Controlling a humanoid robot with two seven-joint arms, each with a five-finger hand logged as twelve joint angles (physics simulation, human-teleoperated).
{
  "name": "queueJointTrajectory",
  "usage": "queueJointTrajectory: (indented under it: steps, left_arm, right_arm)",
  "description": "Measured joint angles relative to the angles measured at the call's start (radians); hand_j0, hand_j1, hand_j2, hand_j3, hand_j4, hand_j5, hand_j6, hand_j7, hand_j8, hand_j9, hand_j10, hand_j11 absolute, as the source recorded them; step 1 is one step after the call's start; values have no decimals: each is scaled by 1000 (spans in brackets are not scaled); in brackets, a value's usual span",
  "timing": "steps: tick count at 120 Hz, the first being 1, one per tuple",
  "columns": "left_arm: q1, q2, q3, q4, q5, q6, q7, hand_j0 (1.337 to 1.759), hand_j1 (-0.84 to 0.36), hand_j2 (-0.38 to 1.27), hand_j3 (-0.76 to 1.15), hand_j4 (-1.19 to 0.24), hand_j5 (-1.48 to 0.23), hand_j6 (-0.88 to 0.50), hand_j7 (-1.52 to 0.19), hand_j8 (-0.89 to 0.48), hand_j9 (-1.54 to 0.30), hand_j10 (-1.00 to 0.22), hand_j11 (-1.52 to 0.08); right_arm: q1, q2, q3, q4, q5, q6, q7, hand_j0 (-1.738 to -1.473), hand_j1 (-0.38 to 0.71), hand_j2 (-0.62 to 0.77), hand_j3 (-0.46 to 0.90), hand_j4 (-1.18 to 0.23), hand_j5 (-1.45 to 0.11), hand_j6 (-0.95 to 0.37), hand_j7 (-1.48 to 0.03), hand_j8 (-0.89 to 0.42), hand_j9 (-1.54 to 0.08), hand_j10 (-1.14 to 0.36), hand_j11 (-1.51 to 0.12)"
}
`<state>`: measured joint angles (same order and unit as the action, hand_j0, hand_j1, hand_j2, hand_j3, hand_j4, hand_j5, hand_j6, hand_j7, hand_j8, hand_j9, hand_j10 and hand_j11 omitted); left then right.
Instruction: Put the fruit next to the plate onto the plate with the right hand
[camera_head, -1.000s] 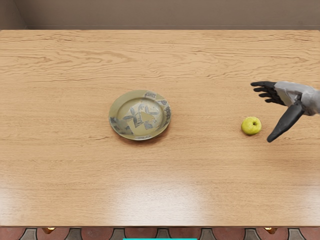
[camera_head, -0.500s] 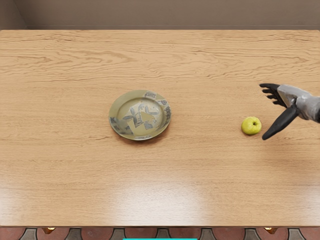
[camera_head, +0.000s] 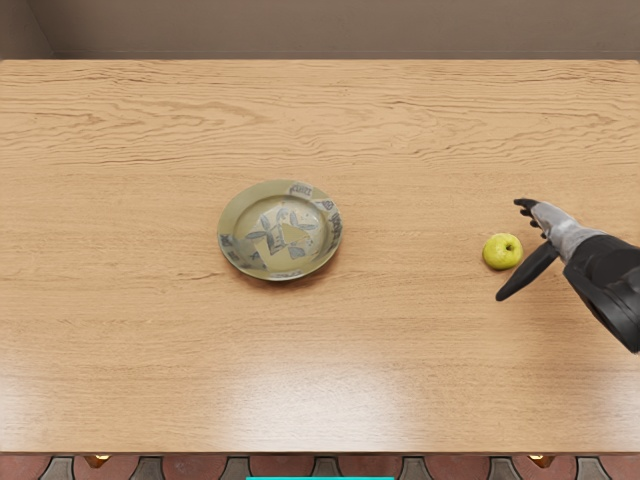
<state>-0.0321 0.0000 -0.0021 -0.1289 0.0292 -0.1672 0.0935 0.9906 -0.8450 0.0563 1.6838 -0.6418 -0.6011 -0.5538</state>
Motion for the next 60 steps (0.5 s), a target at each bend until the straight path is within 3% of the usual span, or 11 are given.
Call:
queueJointTrajectory:
  steps: [20, 60]
  left_arm:
    - [1, 0, 0, 0, 0, 0, 0, 1658, 69, 47, 0, -234, -304, -234, -304, -234, -304, -234, -304]
    - [0, 0, 0, 0, 0, 0, 0, 1658, 69, 47, 0, -234, -304, -234, -304, -234, -304, -234, -304]
  right_arm:
    - [11, 43, -3, -1, -4, -8, -45, -1658, -299, -6, 0, -46, -57, -47, -57, -47, -57, -46, -57]
    - [28, 50, -9, -3, -5, -10, -57, -1658, -297, -7, 0, -46, -59, -48, -58, -47, -58, -47, -58]
